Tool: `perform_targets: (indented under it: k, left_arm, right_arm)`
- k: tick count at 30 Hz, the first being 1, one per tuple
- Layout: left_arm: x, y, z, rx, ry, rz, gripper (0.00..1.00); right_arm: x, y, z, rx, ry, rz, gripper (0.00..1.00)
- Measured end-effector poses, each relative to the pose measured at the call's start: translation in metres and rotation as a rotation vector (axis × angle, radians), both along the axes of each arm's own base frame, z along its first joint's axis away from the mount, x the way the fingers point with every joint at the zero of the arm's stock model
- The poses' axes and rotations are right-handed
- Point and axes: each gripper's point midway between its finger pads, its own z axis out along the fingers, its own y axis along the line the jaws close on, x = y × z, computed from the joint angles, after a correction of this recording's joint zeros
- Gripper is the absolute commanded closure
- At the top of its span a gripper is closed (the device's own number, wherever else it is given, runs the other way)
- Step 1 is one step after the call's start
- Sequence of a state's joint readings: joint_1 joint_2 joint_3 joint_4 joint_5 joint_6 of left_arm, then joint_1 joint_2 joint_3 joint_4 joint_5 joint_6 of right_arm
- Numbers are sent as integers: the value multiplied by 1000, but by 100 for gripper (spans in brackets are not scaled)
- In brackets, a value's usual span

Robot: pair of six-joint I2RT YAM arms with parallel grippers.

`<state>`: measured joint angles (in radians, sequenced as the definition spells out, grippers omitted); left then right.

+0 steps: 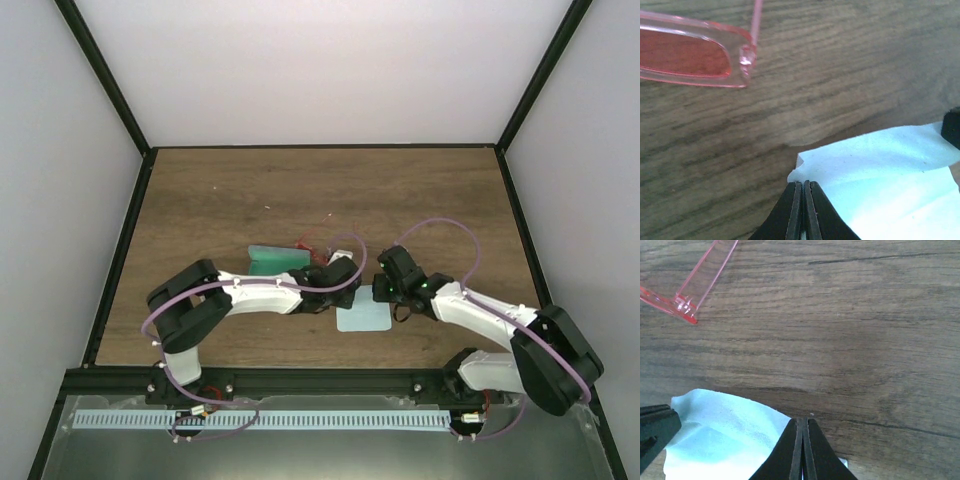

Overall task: Organize the sunglasses
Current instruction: Fold the glasses cleaning cloth at the center of the board.

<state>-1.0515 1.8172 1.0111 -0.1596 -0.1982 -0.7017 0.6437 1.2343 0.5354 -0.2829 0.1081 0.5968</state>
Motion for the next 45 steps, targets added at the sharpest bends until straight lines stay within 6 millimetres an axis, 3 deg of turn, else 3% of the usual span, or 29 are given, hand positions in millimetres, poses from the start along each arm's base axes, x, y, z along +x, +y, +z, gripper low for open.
perform_targets:
  k: [9,18,45]
  left_arm:
    - [-10,-4,1,16,-9,-39,96]
    - [-9,-2,28,-26,-51,-43,96]
    - [-40,4,2,14,16,-151,96]
  right_arm:
    - [-7,0,5,1,3,8,99]
    - [-15,-1,6,0,5,13,99]
    - [-26,-7,6,-1,22,-18,99]
